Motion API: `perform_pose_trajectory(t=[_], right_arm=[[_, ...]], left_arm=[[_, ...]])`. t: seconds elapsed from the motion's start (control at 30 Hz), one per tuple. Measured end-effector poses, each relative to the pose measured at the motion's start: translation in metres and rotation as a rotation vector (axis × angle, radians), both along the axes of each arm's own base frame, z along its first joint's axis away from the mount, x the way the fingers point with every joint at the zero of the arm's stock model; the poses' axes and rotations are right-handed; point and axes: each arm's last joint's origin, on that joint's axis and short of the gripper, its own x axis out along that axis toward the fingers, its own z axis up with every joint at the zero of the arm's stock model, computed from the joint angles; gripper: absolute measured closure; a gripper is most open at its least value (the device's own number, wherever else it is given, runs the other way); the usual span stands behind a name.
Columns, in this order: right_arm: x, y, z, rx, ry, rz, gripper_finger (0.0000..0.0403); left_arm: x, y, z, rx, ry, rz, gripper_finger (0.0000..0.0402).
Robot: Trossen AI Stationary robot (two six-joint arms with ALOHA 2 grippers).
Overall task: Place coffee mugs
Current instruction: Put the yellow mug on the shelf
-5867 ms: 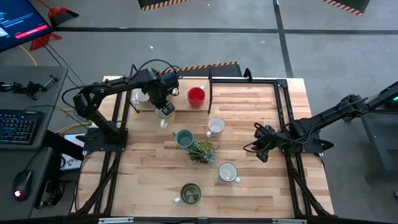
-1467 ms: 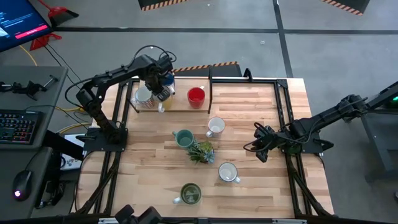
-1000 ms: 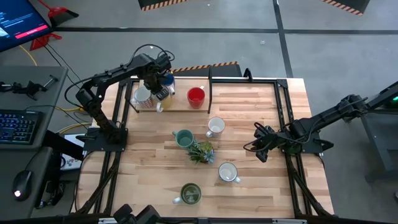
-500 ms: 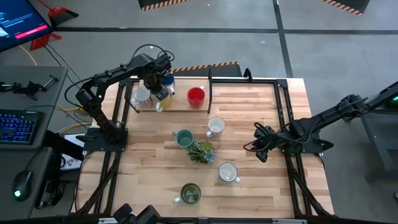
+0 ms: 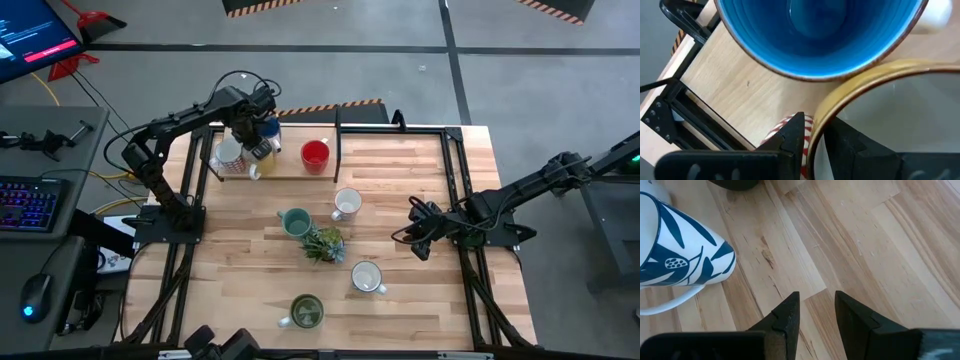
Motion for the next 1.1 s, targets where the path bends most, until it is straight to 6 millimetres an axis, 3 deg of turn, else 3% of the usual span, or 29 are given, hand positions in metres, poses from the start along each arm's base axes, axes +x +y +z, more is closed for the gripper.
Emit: perform_pose_trajectory(t=[0.47,0.87,1.1], right_arm=[[0.0,0.0,0.0,-0.013,0.0,0.018,0.0299],[-0.0001,0.0001,0.0,-0.013,0.0,0.019,0.0299],[0.0,-0.0002,0.0,-0.019,-0.002,0.014,0.0299]], left_arm=[[0.0017,-0.0001,0.0,-0.017,-0.038,0.026,0.0335],[0.0015,-0.0001,0.0,-0.011,-0.031,0.025,0.0267],[0.0003,-0.0013,0.0008,-0.018,-0.026,0.036,0.0257]])
